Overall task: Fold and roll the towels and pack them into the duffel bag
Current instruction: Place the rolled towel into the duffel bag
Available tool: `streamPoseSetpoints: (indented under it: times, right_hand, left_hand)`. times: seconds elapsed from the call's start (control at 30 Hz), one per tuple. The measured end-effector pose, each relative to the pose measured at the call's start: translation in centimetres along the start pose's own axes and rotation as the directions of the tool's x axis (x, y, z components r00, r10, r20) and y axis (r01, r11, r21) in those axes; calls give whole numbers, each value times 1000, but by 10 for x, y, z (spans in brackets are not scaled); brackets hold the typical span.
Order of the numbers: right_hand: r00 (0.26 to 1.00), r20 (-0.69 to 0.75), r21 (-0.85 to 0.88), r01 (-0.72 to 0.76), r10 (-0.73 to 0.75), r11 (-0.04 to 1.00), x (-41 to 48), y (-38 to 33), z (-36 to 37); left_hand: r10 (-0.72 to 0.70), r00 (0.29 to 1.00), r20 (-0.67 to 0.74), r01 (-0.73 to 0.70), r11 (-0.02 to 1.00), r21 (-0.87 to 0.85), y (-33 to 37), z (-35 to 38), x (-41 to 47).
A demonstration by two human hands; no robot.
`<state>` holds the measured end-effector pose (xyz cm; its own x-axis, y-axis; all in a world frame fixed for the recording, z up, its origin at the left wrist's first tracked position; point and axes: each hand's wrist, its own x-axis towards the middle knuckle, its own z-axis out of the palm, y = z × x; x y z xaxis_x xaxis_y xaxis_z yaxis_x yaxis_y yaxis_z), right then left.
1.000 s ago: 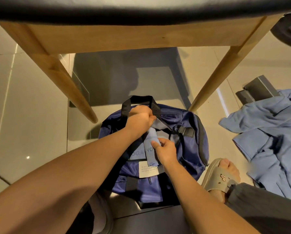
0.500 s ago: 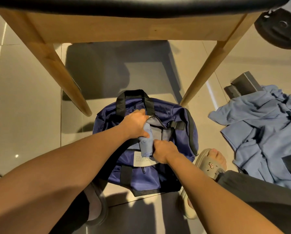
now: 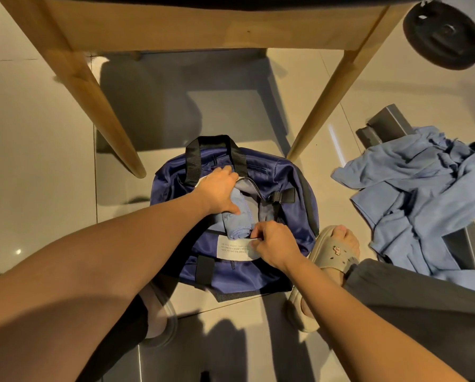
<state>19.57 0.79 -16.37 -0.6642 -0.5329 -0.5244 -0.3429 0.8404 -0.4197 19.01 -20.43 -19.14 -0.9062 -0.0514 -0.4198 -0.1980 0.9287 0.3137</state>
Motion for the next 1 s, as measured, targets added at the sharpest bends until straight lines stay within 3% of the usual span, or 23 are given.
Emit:
streamPoseSetpoints:
  times: [0.13, 0.27, 0.37, 0.43, 0.5, 0.57, 0.63, 0.73, 0.83, 1.0]
  right_hand:
    - [998, 51, 199, 29, -39, 980, -7, 11, -6]
    - [974, 202, 427, 10, -106, 904, -14, 18, -25]
    - [994, 110, 496, -31, -28, 868, -6, 22, -32]
    - [998, -39, 353, -37, 55, 935, 3, 23, -23]
    - [990, -143, 48, -11, 18, 999, 8, 18, -6]
    - [975, -206, -217, 37, -83, 975, 8, 12, 9]
    - [976, -183, -366, 47, -121, 930, 5, 7, 14]
    - [962, -192, -437, 91, -192, 895, 2, 9, 8]
    - [940, -221, -370, 167, -261, 914, -7, 10, -20]
    - [924, -324, -284, 111, -204, 952, -17, 29, -76]
  left_hand:
    - [8, 1000, -27, -7, 999, 33, 4, 1, -4]
    - [37, 998, -45, -35, 998, 44, 8, 7, -9]
    - [77, 997, 27, -77, 997, 15, 6, 6, -11]
    - [92, 993, 76, -91, 996, -21, 1, 4, -10]
    - [96, 992, 82, -92, 994, -57, -5, 3, -9]
    - [94, 994, 60, -90, 994, -56, -7, 6, -10]
    - [88, 996, 31, -87, 996, -34, -4, 9, -12]
    - [94, 995, -18, -95, 995, -21, 0, 3, -13]
    - [129, 986, -101, -128, 992, 16, 5, -12, -14]
    - [226, 951, -211, -220, 974, 49, 39, -43, -7]
